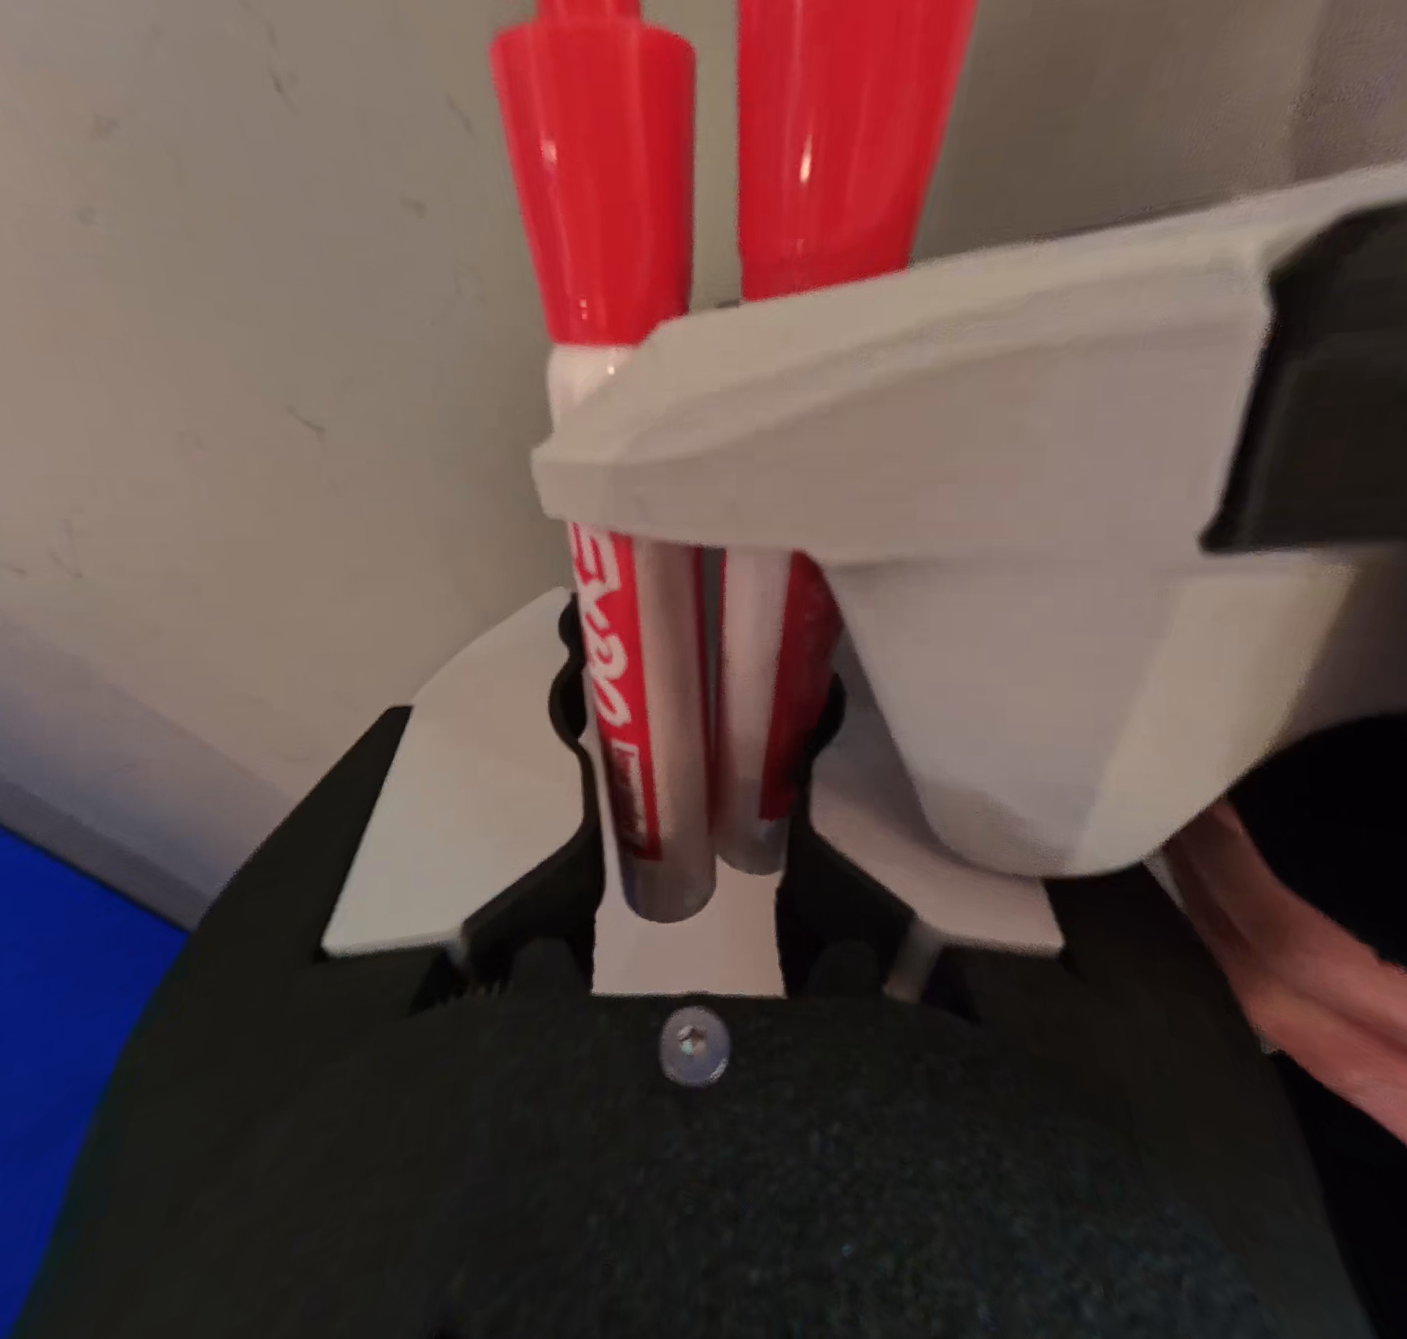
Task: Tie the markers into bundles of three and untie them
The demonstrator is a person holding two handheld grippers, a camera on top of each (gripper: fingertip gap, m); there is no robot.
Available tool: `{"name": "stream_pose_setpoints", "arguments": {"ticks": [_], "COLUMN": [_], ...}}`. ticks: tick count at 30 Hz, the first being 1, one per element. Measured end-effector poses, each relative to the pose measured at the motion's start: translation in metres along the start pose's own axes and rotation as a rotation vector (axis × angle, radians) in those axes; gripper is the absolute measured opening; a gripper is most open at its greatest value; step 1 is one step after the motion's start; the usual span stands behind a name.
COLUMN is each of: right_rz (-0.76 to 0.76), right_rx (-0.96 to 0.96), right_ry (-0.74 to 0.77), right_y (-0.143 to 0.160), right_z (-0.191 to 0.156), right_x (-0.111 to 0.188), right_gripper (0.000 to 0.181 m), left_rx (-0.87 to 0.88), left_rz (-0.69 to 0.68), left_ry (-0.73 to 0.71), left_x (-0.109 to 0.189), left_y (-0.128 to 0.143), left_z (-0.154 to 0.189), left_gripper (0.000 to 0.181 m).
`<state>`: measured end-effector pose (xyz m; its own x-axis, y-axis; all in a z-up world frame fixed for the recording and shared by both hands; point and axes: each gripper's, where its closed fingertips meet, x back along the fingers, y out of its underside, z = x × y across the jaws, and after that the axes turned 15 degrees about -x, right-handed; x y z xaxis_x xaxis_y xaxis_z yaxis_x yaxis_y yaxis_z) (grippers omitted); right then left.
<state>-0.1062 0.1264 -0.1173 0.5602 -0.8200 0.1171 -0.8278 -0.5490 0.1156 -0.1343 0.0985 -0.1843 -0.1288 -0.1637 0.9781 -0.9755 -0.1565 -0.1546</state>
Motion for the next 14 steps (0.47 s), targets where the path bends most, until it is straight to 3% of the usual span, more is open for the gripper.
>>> {"name": "stream_pose_setpoints", "arguments": {"ticks": [1, 7, 14], "right_rz": [0.007, -0.032, -0.097], "right_rx": [-0.003, -0.037, 0.098], "right_ry": [-0.003, -0.012, -0.02], "right_y": [-0.0006, 0.0003, 0.003], "right_z": [0.0001, 0.0018, -0.0063], "right_x": [0.0005, 0.0031, 0.0064], "right_gripper": [0.018, 0.017, 0.021], "left_rx": [-0.005, -0.044, -0.094], "left_rz": [-0.008, -0.033, 0.032], "left_ry": [0.002, 0.016, 0.074], "left_x": [-0.0001, -0.0017, 0.0017], "left_y": [0.0001, 0.0005, -0.0025], "left_z": [0.0, 0.0007, 0.0031], "left_gripper": [0.055, 0.043, 0.041]}}
